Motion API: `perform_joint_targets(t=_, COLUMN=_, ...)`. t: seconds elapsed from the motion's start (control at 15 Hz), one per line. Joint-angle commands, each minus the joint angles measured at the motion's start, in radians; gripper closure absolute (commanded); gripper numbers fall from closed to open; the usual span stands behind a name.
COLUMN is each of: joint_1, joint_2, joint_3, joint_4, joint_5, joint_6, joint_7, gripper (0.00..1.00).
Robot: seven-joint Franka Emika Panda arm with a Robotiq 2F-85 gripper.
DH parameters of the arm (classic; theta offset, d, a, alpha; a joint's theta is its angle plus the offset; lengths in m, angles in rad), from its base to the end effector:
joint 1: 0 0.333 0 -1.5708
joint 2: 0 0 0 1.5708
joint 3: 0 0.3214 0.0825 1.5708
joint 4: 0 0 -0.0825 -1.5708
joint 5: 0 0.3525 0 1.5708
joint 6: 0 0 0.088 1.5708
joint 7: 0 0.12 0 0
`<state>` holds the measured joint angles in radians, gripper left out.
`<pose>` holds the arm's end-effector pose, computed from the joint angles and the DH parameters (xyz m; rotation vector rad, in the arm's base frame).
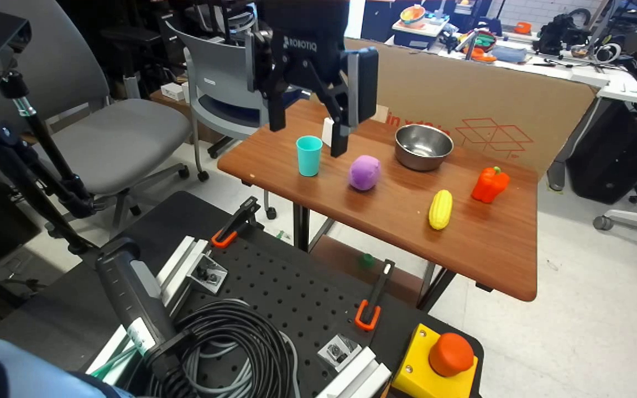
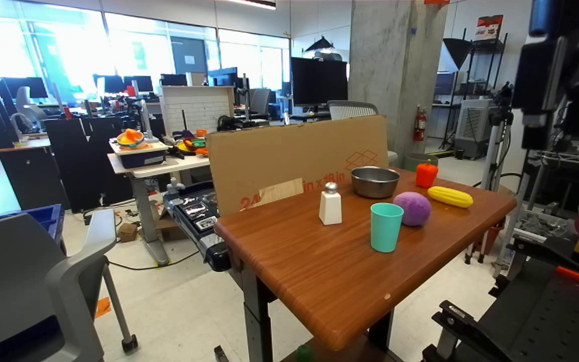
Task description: Put the blue cup in the pot
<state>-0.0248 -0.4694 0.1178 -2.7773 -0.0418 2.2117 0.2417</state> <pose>0.3198 0.0250 0.3524 3.0315 -0.2085 -0.1289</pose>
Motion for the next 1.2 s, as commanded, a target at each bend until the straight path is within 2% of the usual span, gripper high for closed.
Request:
perform_joint_targets(t=0.0, joint_1=-0.029, joint_2=0.219, joint_3=0.023, joint_4=0.073, joint_5=-0.068, joint_6=0.135, joint_7=0.091, gripper=0.00)
perform_joint_targets(t=0.2, joint_1=-0.033, joint_2=0.366, joint_3=0.029, joint_4=0.135, joint_5=-0.149, joint_6=0.218, joint_7=0.196, gripper=0.00)
perform_joint_targets(t=0.47, joint_1=0.007, joint_2=0.505, joint_3=0.001, joint_4=0.238, joint_5=-0.224, joint_6=0.236, joint_7=0.303, gripper=0.00)
perform_joint_targets(t=0.8, joint_1=0.066, joint_2=0.613, joint_3=-0.025, joint_4=0.348, joint_5=-0.181, joint_6=0.231, joint_7=0.315, gripper=0.00)
perform_joint_targets(t=1.13, joint_1=0.113, joint_2=0.688, joint_3=-0.043, joint_4=0.405, joint_5=-0.168, joint_6=0.239, joint_7=0.308, gripper=0.00)
